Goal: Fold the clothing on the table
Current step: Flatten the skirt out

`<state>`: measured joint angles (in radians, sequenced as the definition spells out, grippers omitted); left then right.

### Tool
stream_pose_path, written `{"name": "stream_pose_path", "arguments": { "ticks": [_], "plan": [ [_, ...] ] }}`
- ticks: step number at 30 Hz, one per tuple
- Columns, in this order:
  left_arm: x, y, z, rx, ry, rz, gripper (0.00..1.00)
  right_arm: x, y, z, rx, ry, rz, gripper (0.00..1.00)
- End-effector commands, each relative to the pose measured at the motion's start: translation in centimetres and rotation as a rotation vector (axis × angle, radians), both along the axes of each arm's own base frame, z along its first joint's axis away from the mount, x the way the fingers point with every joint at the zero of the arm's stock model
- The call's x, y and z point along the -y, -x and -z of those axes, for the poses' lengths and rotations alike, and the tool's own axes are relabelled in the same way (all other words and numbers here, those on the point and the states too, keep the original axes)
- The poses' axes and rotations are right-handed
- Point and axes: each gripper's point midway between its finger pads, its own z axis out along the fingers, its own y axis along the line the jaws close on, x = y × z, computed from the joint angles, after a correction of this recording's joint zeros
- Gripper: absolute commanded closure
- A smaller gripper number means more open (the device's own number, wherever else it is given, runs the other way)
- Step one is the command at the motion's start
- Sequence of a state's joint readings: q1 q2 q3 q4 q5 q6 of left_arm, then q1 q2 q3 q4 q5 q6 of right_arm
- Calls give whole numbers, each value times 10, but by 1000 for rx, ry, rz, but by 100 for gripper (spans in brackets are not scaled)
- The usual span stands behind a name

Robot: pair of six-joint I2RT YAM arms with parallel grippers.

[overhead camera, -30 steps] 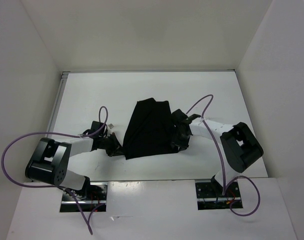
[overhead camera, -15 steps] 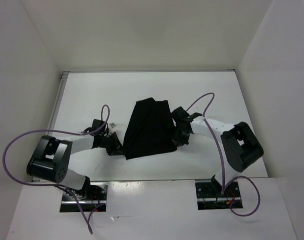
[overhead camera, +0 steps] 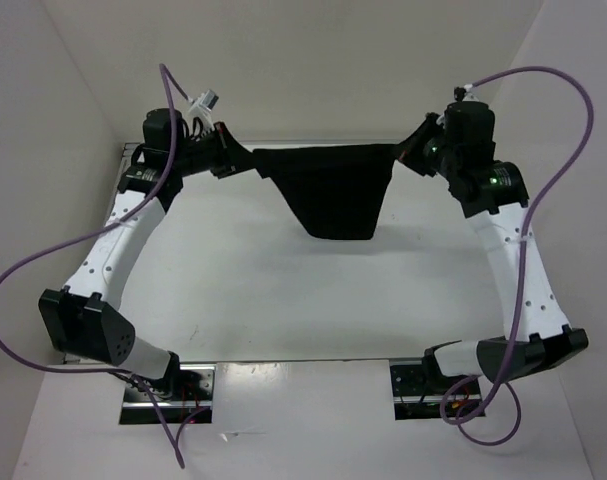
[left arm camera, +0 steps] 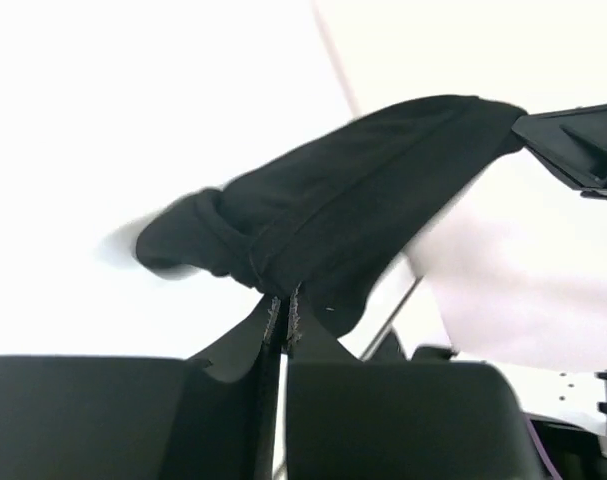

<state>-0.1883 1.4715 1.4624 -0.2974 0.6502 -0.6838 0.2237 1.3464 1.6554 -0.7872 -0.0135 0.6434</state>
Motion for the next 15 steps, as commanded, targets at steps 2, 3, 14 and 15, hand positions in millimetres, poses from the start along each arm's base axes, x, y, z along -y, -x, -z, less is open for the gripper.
{"name": "stream_pose_path", "arguments": {
  "ticks": [2,3,14,15],
  "plan": [
    [-2,11,-17,32,21,40,100,11,28,-28,55,78,-41,100],
    [-3,19,-17,41,22,41,100,8,39,-31,65,62,-67,100],
    [14,199,-37,173,162,457,100,-12,170,-47,172,-103,-307,100],
    [13,207,-47,186,184,454,100,-9,172,-55,198,-98,-293,100]
  ]
}}
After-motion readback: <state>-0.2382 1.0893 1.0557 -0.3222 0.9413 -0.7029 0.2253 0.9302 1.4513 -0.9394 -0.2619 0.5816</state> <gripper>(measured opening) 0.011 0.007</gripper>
